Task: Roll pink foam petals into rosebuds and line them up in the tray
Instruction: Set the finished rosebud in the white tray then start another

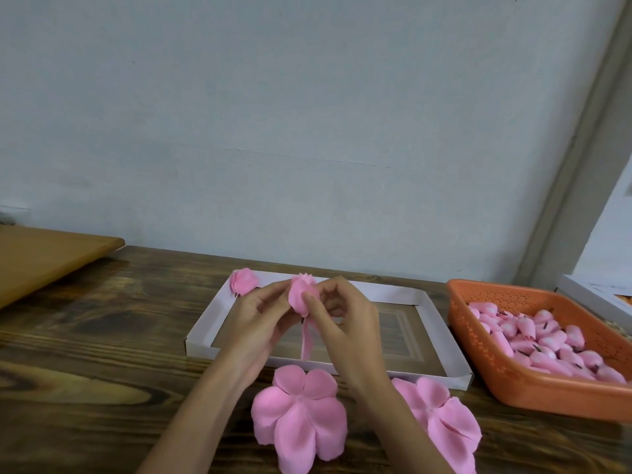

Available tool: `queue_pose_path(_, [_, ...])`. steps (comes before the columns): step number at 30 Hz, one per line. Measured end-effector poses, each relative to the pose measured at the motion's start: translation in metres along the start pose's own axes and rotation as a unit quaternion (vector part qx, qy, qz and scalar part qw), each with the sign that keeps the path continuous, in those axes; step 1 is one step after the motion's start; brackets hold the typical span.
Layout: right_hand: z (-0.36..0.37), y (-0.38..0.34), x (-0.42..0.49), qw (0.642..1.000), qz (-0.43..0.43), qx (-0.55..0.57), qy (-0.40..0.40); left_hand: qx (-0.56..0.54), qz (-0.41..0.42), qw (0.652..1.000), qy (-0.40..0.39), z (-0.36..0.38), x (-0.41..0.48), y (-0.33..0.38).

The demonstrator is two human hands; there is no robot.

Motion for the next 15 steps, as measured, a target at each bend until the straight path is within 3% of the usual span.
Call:
queue_pose_path(10, [-0.007, 0.001, 0.002, 0.998, -0.004, -0.06, 0.035, 0.014, 0.01, 0.999, -0.047, 0.012, -0.002, 0.003])
queue_pose_path(15, [-0.006, 0.002, 0.004, 0.999, -0.001, -0.044, 0.014, 0.034, 0.016, 0.997, -0.06, 0.009, -0.002, 0.0])
Point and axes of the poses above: each hand's wrist, its own x-axis towards the middle knuckle, its own z-axis out of the palm, y = z × x, the point moved 7 cm from there along x, towards the middle knuckle, and after that the axes turned 8 degrees about -x, right-handed, at the moved point
